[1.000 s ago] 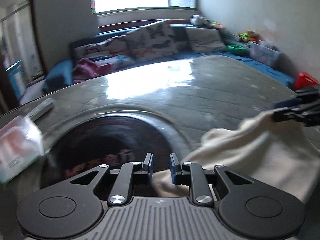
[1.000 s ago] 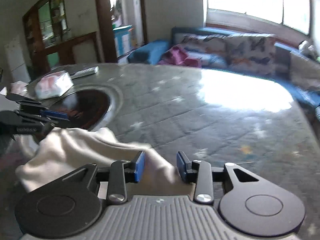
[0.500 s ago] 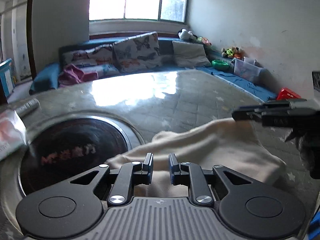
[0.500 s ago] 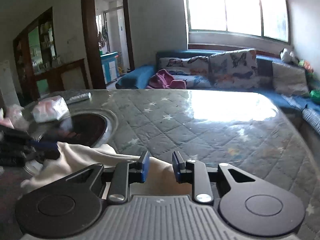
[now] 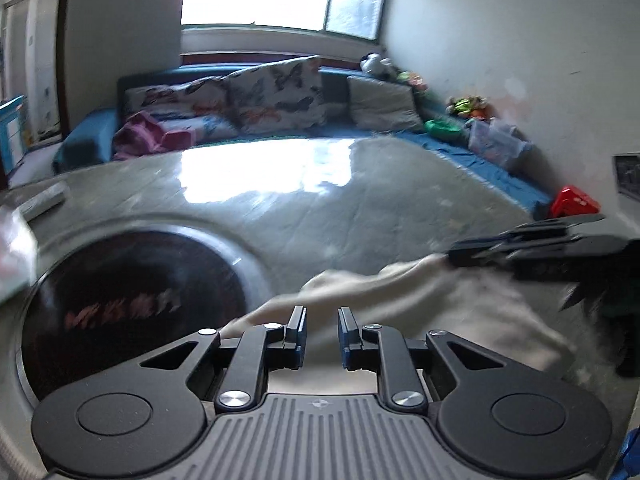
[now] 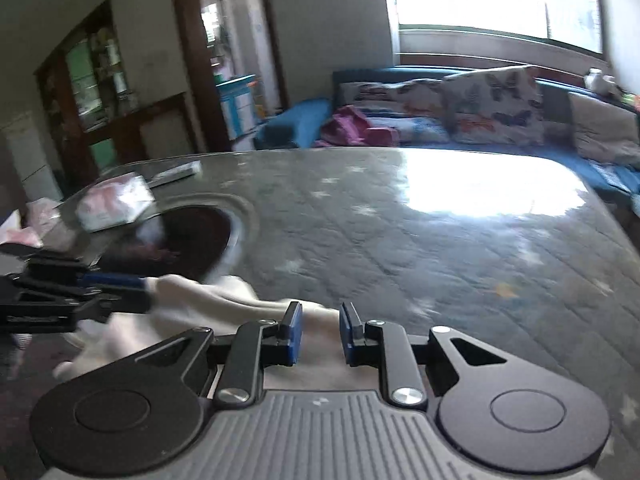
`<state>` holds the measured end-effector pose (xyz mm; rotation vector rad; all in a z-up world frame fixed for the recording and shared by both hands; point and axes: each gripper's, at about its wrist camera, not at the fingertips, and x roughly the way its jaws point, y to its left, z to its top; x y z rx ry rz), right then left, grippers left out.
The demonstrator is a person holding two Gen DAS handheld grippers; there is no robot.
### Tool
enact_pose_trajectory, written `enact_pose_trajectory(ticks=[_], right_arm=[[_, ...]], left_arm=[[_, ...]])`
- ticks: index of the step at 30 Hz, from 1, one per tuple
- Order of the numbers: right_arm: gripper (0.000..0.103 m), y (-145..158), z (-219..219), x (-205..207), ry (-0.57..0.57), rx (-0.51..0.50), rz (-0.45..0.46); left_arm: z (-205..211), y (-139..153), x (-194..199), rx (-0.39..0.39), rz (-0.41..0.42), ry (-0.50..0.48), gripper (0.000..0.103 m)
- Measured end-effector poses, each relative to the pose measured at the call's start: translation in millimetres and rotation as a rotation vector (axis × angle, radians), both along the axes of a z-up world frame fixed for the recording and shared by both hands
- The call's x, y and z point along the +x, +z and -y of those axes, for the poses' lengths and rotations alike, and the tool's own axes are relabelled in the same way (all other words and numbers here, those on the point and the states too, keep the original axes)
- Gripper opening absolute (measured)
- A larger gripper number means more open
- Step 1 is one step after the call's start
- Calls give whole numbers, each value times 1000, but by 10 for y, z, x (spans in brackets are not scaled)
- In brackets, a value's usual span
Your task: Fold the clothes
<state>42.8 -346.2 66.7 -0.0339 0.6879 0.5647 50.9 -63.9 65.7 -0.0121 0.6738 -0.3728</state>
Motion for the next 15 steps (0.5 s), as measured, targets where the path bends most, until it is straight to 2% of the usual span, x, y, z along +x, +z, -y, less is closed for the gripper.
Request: enact_pose_trajectory(ticks=[4,9,15], right_arm=[[19,-113,-289,109,48,-29,-25],[19,-277,-405,196,28,-40,-23],[19,-176,-358,80,42,-37,12]], left_arm=[[181,-61,216,5,-21,-24,19],[211,-237,449,-2,-76,9,19],[136,-293,489,-44,-95,22,20]])
